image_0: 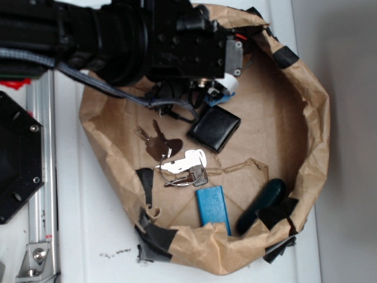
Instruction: Grab the blue sponge.
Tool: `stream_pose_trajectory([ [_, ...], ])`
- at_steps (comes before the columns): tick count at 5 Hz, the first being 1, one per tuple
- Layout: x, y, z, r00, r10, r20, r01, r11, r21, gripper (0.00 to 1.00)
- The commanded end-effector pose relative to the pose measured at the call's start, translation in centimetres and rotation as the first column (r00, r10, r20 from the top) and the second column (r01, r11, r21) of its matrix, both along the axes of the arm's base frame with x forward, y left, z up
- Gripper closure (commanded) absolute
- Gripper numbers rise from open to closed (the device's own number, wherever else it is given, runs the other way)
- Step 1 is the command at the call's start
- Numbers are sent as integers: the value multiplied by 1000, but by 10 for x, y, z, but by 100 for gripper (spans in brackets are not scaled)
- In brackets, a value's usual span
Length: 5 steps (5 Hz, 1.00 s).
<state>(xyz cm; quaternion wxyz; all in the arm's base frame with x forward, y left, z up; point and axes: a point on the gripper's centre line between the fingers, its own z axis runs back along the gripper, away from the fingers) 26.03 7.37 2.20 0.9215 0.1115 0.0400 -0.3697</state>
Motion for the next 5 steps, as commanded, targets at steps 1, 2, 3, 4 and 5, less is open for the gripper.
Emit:
stream_pose_trajectory([
  [1,2,-54,105,899,341,276,-324,940,-108,100],
  [2,-3,-75,158,782,569,255,-544,822,-166,100],
  [3,-5,-73,157,695,685,218,-652,729,-210,100],
  [4,-7,-70,155,638,751,172,-697,658,-285,100],
  [5,-7,-66,150,617,767,176,-715,639,-283,100],
])
